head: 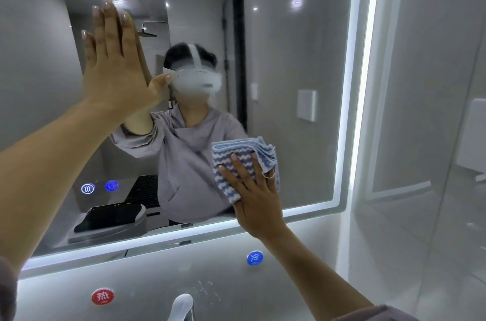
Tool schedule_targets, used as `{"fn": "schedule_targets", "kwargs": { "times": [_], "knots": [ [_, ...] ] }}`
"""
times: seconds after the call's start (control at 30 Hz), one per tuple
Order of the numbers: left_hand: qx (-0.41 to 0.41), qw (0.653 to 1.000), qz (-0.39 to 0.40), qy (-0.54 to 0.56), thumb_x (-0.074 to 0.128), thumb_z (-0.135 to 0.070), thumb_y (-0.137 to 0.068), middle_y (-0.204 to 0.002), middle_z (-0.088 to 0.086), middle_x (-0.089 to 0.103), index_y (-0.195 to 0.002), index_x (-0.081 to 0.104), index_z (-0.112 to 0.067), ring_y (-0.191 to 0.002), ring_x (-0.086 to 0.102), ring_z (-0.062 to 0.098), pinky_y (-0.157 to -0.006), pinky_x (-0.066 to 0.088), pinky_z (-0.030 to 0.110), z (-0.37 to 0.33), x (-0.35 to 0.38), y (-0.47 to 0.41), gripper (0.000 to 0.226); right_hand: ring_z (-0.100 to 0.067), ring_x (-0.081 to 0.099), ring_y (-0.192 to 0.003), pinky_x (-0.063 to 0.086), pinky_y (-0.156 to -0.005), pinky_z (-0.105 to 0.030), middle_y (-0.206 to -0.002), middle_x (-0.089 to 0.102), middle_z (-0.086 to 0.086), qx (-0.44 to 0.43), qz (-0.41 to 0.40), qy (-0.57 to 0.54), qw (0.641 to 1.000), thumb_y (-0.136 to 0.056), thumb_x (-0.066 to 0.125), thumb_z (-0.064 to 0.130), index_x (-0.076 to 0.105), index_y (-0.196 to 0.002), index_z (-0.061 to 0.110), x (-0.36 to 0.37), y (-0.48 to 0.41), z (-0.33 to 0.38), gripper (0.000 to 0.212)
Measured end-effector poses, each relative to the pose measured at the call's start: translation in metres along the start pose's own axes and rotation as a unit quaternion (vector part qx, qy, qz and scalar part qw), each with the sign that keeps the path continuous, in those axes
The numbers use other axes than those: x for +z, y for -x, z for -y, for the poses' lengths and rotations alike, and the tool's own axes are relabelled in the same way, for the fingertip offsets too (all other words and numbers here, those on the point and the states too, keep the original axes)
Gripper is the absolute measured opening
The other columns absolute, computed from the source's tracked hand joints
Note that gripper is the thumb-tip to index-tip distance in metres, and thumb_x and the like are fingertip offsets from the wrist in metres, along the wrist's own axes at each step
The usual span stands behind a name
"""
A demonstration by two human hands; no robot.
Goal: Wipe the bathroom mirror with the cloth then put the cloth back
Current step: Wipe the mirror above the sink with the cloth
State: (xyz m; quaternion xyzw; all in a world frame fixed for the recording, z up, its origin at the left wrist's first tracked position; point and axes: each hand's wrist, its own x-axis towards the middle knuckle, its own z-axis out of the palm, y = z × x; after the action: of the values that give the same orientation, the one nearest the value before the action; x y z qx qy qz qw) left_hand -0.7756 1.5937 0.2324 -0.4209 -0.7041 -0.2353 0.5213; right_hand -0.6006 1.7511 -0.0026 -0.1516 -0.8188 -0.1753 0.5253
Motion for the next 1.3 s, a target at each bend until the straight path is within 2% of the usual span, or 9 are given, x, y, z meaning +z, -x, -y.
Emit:
{"fn": "schedule_targets", "kwargs": {
  "times": [0.27,0.43,0.6,0.7,0.83,0.93,1.1,1.17,1.3],
  "knots": [
    [-0.007,1.0,-0.006,0.017,0.022,-0.082,-0.074,-0.155,0.019,-0.01,-0.146,-0.007,-0.005,-0.143,-0.011,0.031,-0.098,-0.032,0.017,0.002,0.002,-0.001,0.109,-0.037,0.011,-0.145,0.011,-0.117,-0.054,-0.16,-0.01,0.009,0.085,0.013,0.042,0.995,-0.097,0.033,0.032,-0.001,-0.151,0.034,-0.022,0.023,-0.081,0.064],
    [0.0,1.0,-0.011,0.015,0.027,-0.079,-0.075,-0.155,0.019,-0.01,-0.146,-0.007,-0.007,-0.143,-0.01,0.032,-0.098,-0.033,0.017,0.007,0.006,-0.005,0.107,-0.037,0.009,-0.145,0.01,-0.117,-0.056,-0.159,0.013,-0.01,0.15,0.008,0.049,0.987,-0.098,0.031,0.025,0.007,-0.152,0.025,-0.037,0.029,-0.118,0.059],
    [0.003,1.0,-0.024,0.016,0.03,-0.076,-0.073,-0.155,0.02,-0.008,-0.146,-0.006,-0.005,-0.143,-0.01,0.032,-0.107,-0.024,0.029,0.005,0.007,-0.004,0.108,-0.031,0.006,-0.145,0.0,-0.12,-0.044,-0.155,0.018,-0.016,0.223,-0.043,0.046,0.973,-0.094,0.043,0.009,0.03,-0.147,0.008,-0.038,0.033,-0.134,0.054],
    [0.002,1.0,-0.025,0.015,0.032,-0.074,-0.075,-0.155,0.022,-0.007,-0.146,-0.006,-0.003,-0.143,-0.009,0.035,-0.112,-0.008,0.046,0.003,0.007,-0.003,0.107,-0.04,0.016,-0.143,0.011,-0.117,-0.056,-0.151,0.026,-0.023,0.266,-0.07,0.044,0.96,-0.092,0.048,0.003,0.036,-0.143,0.003,-0.034,0.026,-0.129,0.053],
    [0.008,0.999,-0.026,0.018,0.03,-0.074,-0.077,-0.154,0.025,-0.007,-0.145,-0.005,-0.001,-0.142,-0.008,0.038,-0.111,-0.007,0.049,0.001,0.006,-0.002,0.105,-0.04,0.01,-0.145,0.006,-0.115,-0.057,-0.157,0.015,-0.019,0.277,-0.023,0.014,0.96,-0.09,0.034,0.028,0.015,-0.152,0.017,-0.036,0.027,-0.117,0.065],
    [0.002,1.0,-0.027,0.016,0.032,-0.074,-0.079,-0.154,0.023,-0.007,-0.145,-0.006,-0.003,-0.142,-0.009,0.036,-0.112,-0.005,0.051,0.0,0.006,-0.003,0.105,-0.035,0.008,-0.146,0.003,-0.118,-0.055,-0.158,0.013,-0.012,0.298,-0.057,0.013,0.953,-0.097,0.022,0.026,0.016,-0.15,0.015,-0.035,0.02,-0.104,0.054],
    [-0.006,1.0,-0.021,0.015,0.044,-0.064,-0.082,-0.155,0.022,-0.008,-0.145,-0.006,-0.002,-0.142,-0.01,0.035,-0.113,-0.006,0.05,-0.001,0.004,-0.002,0.102,-0.034,0.006,-0.146,0.004,-0.117,-0.056,-0.157,0.014,-0.012,0.238,-0.049,-0.032,0.97,-0.101,0.021,0.037,0.022,-0.149,0.015,-0.029,0.005,-0.065,0.052],
    [-0.006,1.0,-0.014,0.016,0.048,-0.06,-0.083,-0.155,0.022,-0.009,-0.145,-0.006,-0.002,-0.143,-0.011,0.034,-0.113,-0.006,0.05,-0.003,0.002,-0.001,0.102,-0.038,0.01,-0.145,0.003,-0.117,-0.056,-0.156,0.018,-0.013,0.19,-0.048,-0.031,0.98,-0.101,0.021,0.037,0.015,-0.151,0.019,-0.022,-0.005,-0.042,0.054],
    [-0.011,1.0,0.002,0.013,0.048,-0.058,-0.083,-0.154,0.022,-0.011,-0.146,-0.006,-0.001,-0.142,-0.013,0.034,-0.114,-0.006,0.051,-0.005,-0.002,-0.002,0.101,-0.032,0.003,-0.147,0.002,-0.118,-0.052,-0.158,0.015,-0.007,0.111,-0.049,-0.005,0.993,-0.092,0.05,0.026,0.019,-0.151,0.021,-0.01,-0.022,-0.003,0.066]
  ]
}}
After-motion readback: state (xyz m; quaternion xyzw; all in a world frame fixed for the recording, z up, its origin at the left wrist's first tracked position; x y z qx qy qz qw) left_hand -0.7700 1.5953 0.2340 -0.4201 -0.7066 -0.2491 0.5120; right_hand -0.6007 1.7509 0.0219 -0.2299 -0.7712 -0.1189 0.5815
